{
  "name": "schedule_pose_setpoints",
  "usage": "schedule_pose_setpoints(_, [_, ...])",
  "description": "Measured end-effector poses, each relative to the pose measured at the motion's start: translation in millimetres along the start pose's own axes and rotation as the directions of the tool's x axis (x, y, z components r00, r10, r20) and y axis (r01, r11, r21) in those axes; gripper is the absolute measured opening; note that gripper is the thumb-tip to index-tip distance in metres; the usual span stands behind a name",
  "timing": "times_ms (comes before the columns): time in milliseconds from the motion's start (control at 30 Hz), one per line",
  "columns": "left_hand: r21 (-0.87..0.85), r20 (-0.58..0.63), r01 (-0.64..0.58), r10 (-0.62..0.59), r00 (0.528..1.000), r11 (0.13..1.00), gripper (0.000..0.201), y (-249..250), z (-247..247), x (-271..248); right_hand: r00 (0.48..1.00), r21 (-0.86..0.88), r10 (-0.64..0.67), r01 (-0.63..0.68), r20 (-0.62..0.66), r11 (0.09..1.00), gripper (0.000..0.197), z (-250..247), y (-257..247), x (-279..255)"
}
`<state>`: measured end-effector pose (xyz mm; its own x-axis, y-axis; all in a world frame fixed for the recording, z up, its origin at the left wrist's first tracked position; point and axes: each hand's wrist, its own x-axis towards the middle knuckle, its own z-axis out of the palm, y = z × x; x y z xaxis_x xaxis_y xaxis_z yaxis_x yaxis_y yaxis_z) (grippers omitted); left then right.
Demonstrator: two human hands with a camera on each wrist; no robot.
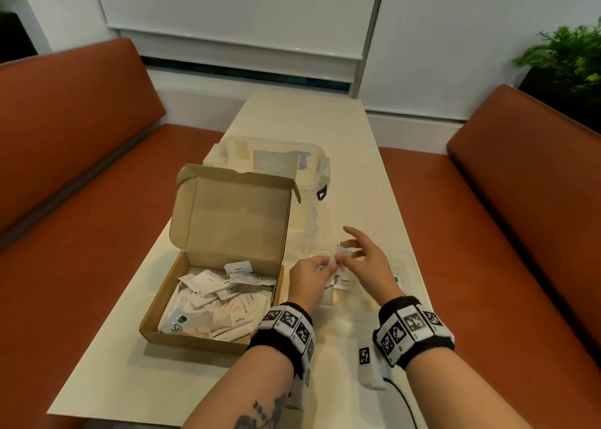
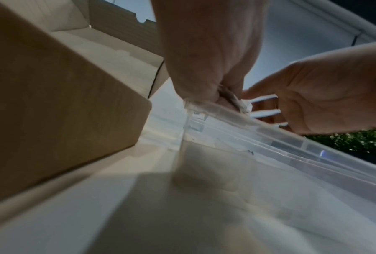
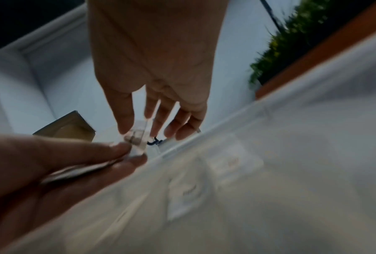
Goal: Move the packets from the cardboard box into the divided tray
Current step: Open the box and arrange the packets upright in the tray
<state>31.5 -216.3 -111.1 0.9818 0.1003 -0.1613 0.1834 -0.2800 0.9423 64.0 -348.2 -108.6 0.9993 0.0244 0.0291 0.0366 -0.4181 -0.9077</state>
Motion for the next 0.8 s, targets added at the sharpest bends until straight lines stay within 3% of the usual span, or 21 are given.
schedule_pose_setpoints(67, [0.000, 0.001, 0.005, -0.005, 1.000, 1.000, 0.029, 0, 0, 0, 0.995, -0.140, -0.037, 0.050, 0.093, 0.989, 0.036, -8, -7, 6])
schedule_pose_setpoints(133, [-0.026, -0.037, 0.003, -0.004, 0.999, 1.000, 0.029, 0, -1, 0, 0.995, -0.195, -0.009, 0.029, 0.099, 0.980, 0.019, -14, -7, 10])
schedule_pose_setpoints(233, [-0.091, -0.085, 0.014, -0.022, 0.996, 0.996, 0.033, -1, -1, 0, 0.998, -0.224, 0.061, -0.065, -0.027, 0.972, 0.011, -19, 5, 10])
schedule_pose_setpoints(333, [-0.069, -0.099, 0.013, -0.019, 0.995, 0.998, 0.038, -2, 0, 2, 0.987, -0.408, 0.122, -0.155, -0.107, 0.900, 0.012, -13, 25, 4])
schedule_pose_setpoints(467, [-0.057, -0.101, 0.009, -0.015, 0.995, 0.998, 0.039, -2, 0, 3, 0.969, -0.503, 0.166, -0.237, -0.184, 0.831, 0.013, -5, 39, -1])
schedule_pose_setpoints(600, [-0.043, -0.108, -0.001, -0.004, 0.994, 0.999, 0.039, -5, 3, 6, 0.984, -0.696, 0.085, -0.172, -0.159, 0.697, 0.010, 1, 35, 1])
schedule_pose_setpoints(800, [-0.037, -0.114, 0.002, -0.006, 0.993, 0.999, 0.039, -6, 3, 8, 0.995, -0.809, -0.007, -0.076, -0.099, 0.583, 0.013, 10, 36, 3])
